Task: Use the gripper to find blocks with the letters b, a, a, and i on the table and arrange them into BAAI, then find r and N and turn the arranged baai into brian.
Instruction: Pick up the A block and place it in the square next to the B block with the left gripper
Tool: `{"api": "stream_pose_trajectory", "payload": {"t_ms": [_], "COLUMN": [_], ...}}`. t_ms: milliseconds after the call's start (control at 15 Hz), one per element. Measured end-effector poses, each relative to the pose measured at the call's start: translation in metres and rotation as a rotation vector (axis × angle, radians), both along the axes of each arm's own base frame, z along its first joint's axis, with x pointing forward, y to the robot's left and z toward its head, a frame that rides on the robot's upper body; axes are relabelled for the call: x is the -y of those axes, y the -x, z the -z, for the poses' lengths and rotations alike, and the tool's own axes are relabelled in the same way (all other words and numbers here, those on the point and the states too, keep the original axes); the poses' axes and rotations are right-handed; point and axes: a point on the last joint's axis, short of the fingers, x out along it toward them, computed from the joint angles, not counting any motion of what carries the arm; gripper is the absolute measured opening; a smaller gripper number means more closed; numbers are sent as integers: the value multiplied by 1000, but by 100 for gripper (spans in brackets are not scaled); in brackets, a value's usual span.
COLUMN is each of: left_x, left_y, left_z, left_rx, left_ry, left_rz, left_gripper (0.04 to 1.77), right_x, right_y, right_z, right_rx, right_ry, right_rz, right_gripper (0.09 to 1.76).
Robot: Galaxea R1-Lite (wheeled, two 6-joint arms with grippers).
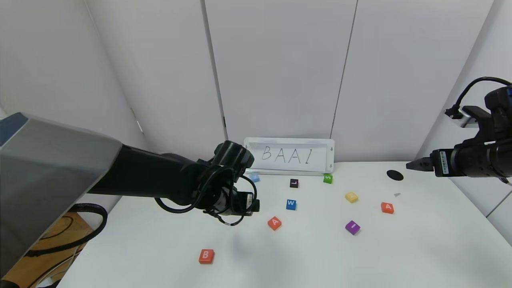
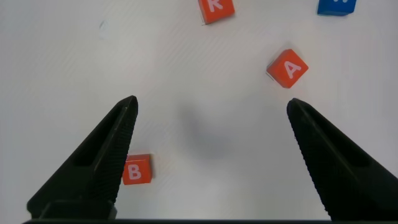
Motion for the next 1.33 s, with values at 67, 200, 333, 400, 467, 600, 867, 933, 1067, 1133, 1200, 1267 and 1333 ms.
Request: {"api": "stream_pose_trajectory", "payload": {"t_ms": [67, 200, 333, 400, 467, 600, 867, 933, 1067, 1133, 1200, 1267, 1333], "left_x": [6, 17, 27, 30, 32, 36, 49, 52, 61, 66, 71, 77, 82], "left_y": [3, 6, 7, 7, 7, 3, -4, -5, -8, -10, -11, -12, -14], "left_z": [1, 3, 5, 7, 9, 14, 22, 23, 22, 22, 23, 23, 24], "left_rx": [-1, -1, -1, 1, 6, 9, -16, -35, -66, -81, -93, -97, -101], "left_ry": [-1, -6, -12, -31, -53, -86, -98, -107, -115, -125, -129, -118, -106], "left_rz": [17, 51, 91, 129, 167, 216, 222, 205, 132, 93, 50, 14, -13], "left_gripper": [171, 171, 171, 171, 171, 171, 172, 172, 172, 172, 172, 172, 172], "right_x": [0, 2, 3, 3, 4, 4, 4, 4, 4, 4, 4, 4, 4], "right_y": [0, -1, -1, 0, 0, 1, 1, 1, 1, 0, 0, 0, 0], "right_z": [1, 0, -1, -2, -3, -3, -4, -4, -3, -3, -3, -3, -2], "right_rx": [-2, 1, 6, 7, 10, 12, 13, 13, 11, 11, 10, 10, 9], "right_ry": [-1, -2, -4, -4, -5, -6, -5, -5, -5, -5, -7, -7, -7], "right_rz": [1, 7, 12, 12, 14, 14, 12, 11, 11, 11, 10, 10, 10], "right_gripper": [171, 171, 171, 171, 171, 171, 171, 171, 171, 171, 171, 171, 171]}}
